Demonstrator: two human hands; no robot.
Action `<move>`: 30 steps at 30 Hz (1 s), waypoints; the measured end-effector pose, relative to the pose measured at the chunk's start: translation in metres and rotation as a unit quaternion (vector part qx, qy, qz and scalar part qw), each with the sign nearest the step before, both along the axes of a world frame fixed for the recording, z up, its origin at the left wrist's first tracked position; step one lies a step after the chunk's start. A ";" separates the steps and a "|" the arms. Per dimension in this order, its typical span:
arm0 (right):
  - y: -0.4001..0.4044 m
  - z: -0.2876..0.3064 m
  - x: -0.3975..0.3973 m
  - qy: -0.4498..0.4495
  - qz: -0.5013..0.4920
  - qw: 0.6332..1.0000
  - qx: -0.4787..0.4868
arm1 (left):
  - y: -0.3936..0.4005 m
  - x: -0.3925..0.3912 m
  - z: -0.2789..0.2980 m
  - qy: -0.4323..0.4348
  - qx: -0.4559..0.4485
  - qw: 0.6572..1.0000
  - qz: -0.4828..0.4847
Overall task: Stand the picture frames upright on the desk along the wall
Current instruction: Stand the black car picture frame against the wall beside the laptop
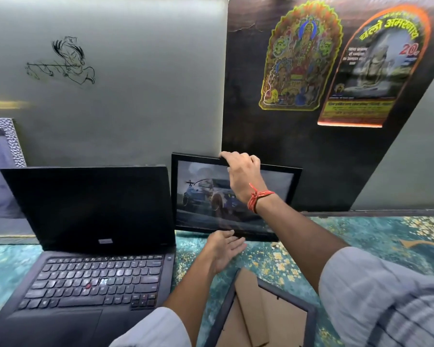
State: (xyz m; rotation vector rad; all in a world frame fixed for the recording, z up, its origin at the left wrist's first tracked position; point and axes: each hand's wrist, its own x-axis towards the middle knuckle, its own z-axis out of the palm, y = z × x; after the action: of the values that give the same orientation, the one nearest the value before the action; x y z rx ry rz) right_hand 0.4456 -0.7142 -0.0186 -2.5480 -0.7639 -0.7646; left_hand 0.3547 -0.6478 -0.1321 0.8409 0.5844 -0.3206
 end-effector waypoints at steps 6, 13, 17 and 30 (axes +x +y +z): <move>-0.002 -0.002 0.012 0.043 0.064 0.997 -0.013 | 0.000 0.003 0.019 -0.005 0.026 0.996 -0.084; -0.011 0.001 0.034 0.031 0.081 0.995 -0.055 | 0.006 -0.007 0.014 -0.005 0.133 0.985 -0.109; -0.012 -0.003 0.030 0.019 0.048 0.997 -0.049 | 0.015 -0.010 0.009 0.003 0.201 0.969 -0.141; -0.005 0.006 0.021 0.011 0.028 0.996 -0.089 | 0.020 -0.015 -0.013 -0.013 0.651 0.703 -0.285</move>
State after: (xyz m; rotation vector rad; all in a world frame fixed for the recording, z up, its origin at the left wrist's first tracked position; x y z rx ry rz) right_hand 0.4666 -0.7189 -0.0125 -2.6747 -0.9307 -0.6767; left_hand 0.3396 -0.6274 -0.1452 2.4448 0.4512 -0.4402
